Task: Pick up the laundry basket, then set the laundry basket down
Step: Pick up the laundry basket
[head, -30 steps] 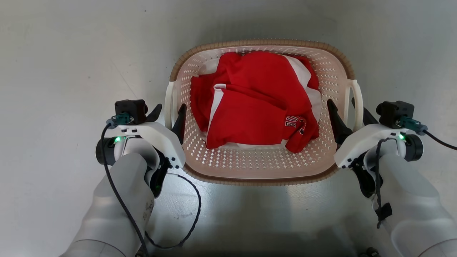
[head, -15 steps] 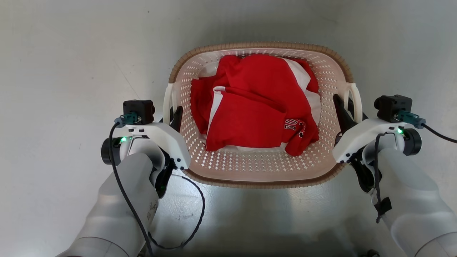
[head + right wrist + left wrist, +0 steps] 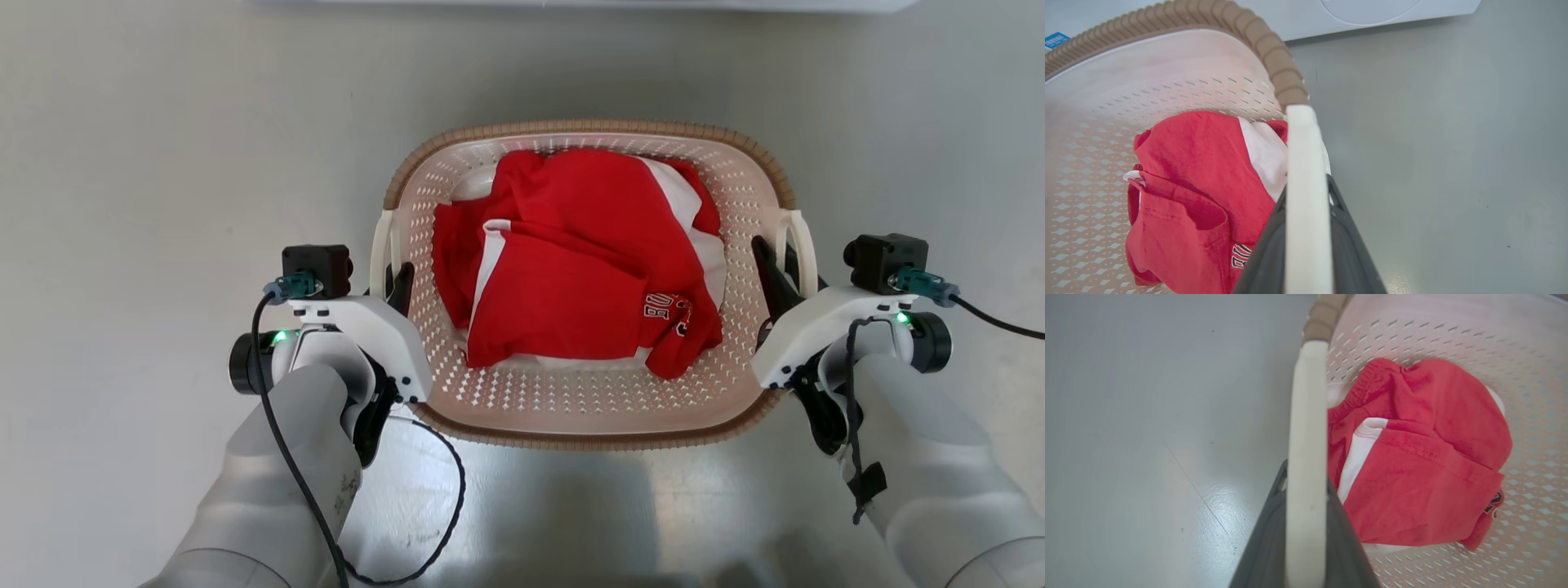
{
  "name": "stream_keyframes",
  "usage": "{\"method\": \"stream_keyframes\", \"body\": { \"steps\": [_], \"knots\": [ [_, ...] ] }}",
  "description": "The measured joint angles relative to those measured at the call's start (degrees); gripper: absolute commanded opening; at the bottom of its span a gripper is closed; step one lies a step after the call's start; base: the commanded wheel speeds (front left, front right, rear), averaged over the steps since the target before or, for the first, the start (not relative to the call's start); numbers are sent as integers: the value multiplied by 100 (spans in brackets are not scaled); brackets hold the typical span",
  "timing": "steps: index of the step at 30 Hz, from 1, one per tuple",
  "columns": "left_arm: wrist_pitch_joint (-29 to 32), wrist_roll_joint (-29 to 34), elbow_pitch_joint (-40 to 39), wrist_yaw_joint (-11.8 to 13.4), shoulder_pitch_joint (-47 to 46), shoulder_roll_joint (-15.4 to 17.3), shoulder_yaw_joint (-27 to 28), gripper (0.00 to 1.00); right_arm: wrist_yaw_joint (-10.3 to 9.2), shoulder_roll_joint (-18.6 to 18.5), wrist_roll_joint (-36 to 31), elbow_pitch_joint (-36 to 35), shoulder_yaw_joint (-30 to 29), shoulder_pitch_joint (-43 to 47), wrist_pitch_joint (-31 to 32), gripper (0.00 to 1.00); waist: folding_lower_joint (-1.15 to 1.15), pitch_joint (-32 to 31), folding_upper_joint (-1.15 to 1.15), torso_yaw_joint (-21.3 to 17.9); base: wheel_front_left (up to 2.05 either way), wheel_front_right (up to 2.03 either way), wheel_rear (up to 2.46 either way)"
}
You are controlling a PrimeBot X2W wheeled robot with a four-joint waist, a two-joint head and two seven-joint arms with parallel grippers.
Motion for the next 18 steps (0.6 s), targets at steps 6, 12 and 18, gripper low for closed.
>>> {"method": "stream_keyframes", "body": {
  "steps": [6, 12, 18],
  "knots": [
    [0, -97, 226, -40, 177, 3, -97, 0, 0, 130, 278, 320, 393, 62, 27, 0, 0, -572, 0, -80, 0, 0, 0],
    [252, -264, 431, -107, 503, -10, -193, 0, -1, 178, 642, 530, 831, 262, 337, 0, 0, -1275, 0, -184, 0, 0, 0],
    [622, -356, 508, -126, 853, -4, -244, 0, -2, 223, 966, 620, 1188, 524, 717, 0, 0, -2064, 0, -279, 0, 0, 0]
  ]
}}
